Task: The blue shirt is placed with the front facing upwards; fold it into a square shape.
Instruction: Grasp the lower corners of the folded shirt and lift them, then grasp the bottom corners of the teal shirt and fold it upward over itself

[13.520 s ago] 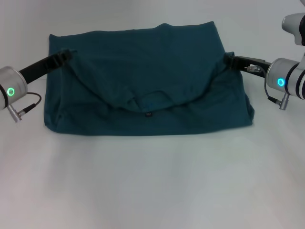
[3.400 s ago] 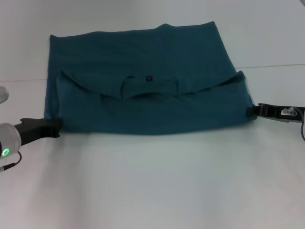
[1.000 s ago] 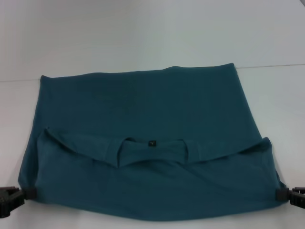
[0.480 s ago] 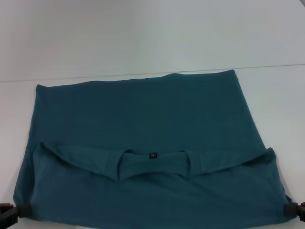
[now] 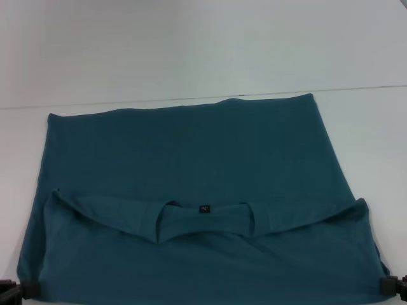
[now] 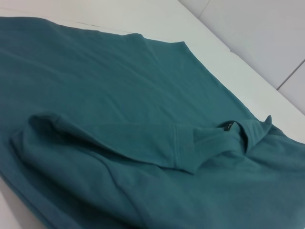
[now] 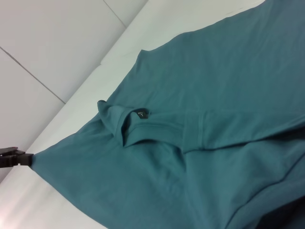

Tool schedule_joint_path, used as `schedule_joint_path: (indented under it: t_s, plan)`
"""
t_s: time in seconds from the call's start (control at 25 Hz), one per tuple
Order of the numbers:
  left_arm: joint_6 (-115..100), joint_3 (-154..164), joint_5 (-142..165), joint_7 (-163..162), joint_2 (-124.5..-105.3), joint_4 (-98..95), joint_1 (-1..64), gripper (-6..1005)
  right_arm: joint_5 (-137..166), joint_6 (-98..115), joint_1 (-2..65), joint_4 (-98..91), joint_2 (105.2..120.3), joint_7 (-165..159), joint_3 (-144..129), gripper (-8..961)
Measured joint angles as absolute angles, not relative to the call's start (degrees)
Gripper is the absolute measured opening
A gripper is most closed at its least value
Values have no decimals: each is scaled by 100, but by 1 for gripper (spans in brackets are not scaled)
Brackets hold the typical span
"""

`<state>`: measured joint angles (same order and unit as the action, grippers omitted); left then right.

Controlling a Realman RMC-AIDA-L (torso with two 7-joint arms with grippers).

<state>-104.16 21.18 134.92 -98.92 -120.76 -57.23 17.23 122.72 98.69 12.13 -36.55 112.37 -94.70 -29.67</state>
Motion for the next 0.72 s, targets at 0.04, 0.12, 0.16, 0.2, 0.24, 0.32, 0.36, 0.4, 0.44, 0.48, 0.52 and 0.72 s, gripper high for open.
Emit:
schedule_joint_path:
  t_s: [0.04, 0.12, 0.16, 0.2, 0.24, 0.32, 0.36, 0.4, 0.44, 0.48, 0.52, 0.72]
  plan:
    - [-10416, 2118, 13492, -9889, -12076, -5722, 1722, -2, 12272, 9869, 1212, -3655, 11238, -9470, -2968, 38]
    - [-10415, 2118, 13492, -9887, -12076, -5721, 1722, -2, 12272, 9868, 1209, -3651, 11239, -9470, -2962, 38]
    - [-10414, 2117, 13493, -9887, -12076, -5721, 1722, -2, 12272, 9868, 1209, -3648, 11240, -9469, -2959, 38]
    - [-10411, 2117, 13492, -9887, -12076, -5721, 1722, -2, 12272, 9868, 1209, -3648, 11241, -9467, -2953, 38]
    - [-10408, 2117, 13492, -9887, -12076, -5721, 1722, -2, 12272, 9869, 1210, -3648, 11241, -9465, -2951, 37]
    - [-10403, 2118, 13492, -9887, -12076, -5721, 1722, -2, 12271, 9870, 1215, -3647, 11241, -9463, -2939, 37]
    - [-10401, 2118, 13492, -9887, -12076, -5721, 1722, -2, 12272, 9873, 1220, -3647, 11241, -9463, -2929, 37]
    - [-10400, 2118, 13492, -9887, -12074, -5722, 1722, -2, 12271, 9879, 1231, -3647, 11239, -9465, -2917, 37]
    - [-10400, 2118, 13492, -9887, -12072, -5725, 1722, -2, 12272, 9890, 1238, -3651, 11237, -9468, -2912, 37]
    - [-10399, 2117, 13492, -9887, -12068, -5731, 1722, -2, 12271, 9902, 1242, -3659, 11236, -9474, -2909, 37]
    - [-10399, 2117, 13492, -9887, -12068, -5731, 1722, -2, 12271, 9909, 1244, -3668, 11235, -9481, -2909, 37]
    - [-10397, 1997, 13484, -9887, -12053, -5728, 1729, -2, 12269, 9913, 1248, -3677, 11232, -9482, -2906, 37]
